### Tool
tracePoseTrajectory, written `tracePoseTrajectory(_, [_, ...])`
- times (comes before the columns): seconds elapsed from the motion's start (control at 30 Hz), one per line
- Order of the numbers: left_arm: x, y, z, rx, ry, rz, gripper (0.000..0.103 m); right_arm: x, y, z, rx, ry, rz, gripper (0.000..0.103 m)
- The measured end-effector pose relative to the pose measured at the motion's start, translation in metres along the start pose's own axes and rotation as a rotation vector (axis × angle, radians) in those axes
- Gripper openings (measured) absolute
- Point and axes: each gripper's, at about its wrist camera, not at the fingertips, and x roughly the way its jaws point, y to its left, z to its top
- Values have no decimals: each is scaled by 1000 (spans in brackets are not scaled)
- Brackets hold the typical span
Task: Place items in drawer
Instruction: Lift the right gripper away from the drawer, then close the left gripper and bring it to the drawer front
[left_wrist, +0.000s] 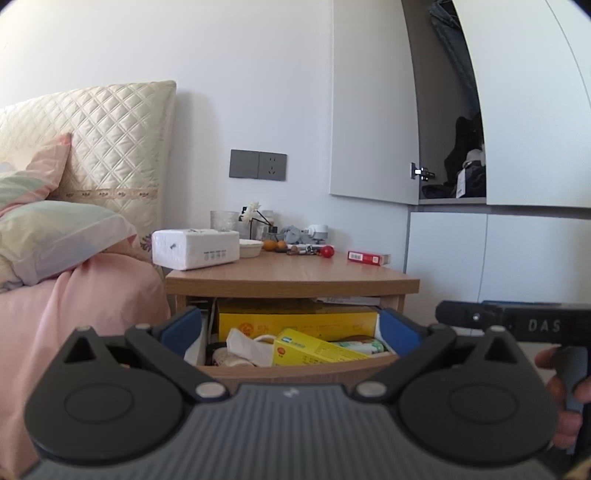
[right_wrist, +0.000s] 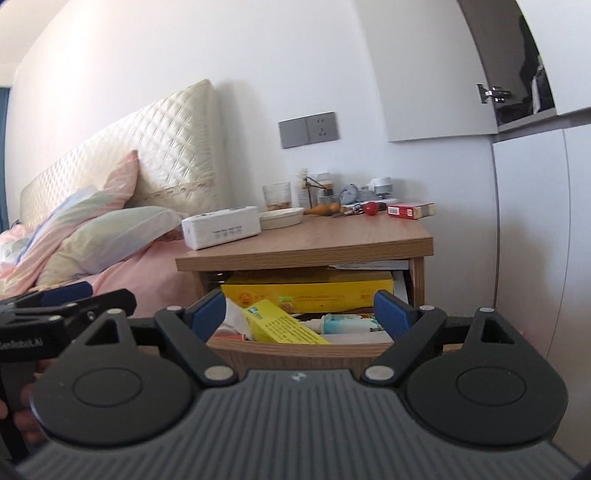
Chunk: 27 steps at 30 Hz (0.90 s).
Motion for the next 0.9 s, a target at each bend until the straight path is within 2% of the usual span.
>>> tracePoseTrajectory(0.5, [3, -4, -2, 18, 11, 22, 103, -4, 8, -4, -59, -25, -2, 89])
tracePoseTrajectory(0.73, [-6, -8, -7, 22, -8, 30, 103, -13, 12, -9, -73, -44, -13, 89])
tracePoseTrajectory(0.9, [-13, -11, -11, 20, -18, 45, 98, -19, 16, -15, -67, -40, -3, 88])
